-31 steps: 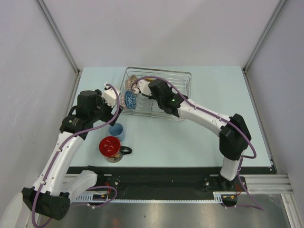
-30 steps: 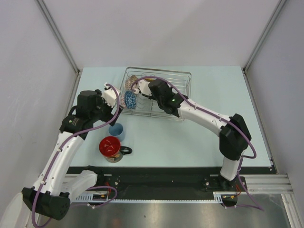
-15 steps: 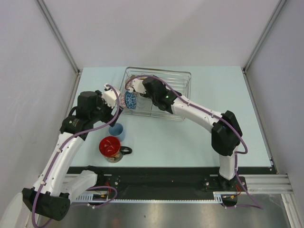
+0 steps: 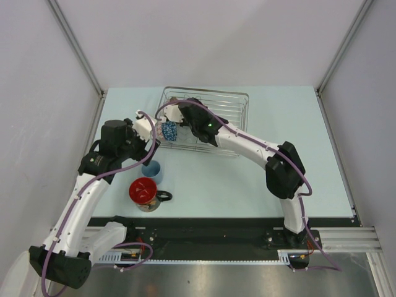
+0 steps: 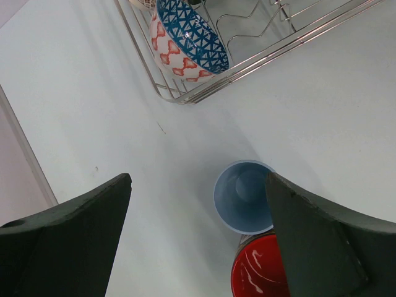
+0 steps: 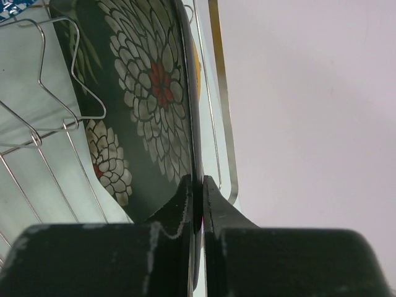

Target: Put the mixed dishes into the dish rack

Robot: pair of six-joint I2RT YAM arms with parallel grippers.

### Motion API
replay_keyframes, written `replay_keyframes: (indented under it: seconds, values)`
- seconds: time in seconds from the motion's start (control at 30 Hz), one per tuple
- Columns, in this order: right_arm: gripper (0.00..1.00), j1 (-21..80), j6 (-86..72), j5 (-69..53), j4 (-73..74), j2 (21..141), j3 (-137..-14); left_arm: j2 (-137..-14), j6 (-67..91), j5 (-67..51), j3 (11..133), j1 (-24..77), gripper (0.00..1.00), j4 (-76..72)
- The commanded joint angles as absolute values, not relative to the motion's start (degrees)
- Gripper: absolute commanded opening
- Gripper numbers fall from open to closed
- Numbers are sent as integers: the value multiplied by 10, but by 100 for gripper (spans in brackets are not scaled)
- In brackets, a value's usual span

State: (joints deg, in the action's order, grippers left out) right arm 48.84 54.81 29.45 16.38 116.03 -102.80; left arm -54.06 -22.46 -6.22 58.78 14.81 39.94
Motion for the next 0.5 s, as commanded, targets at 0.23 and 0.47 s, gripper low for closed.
replay_keyframes:
  seconds: [0.23, 0.47]
  values:
    - [41, 497, 575, 305, 83, 1165, -1040, -533, -219, -64, 588, 142, 94, 382]
    - [57, 507, 576, 323, 48, 1162, -1028, -533, -213, -69, 597, 142, 95, 384]
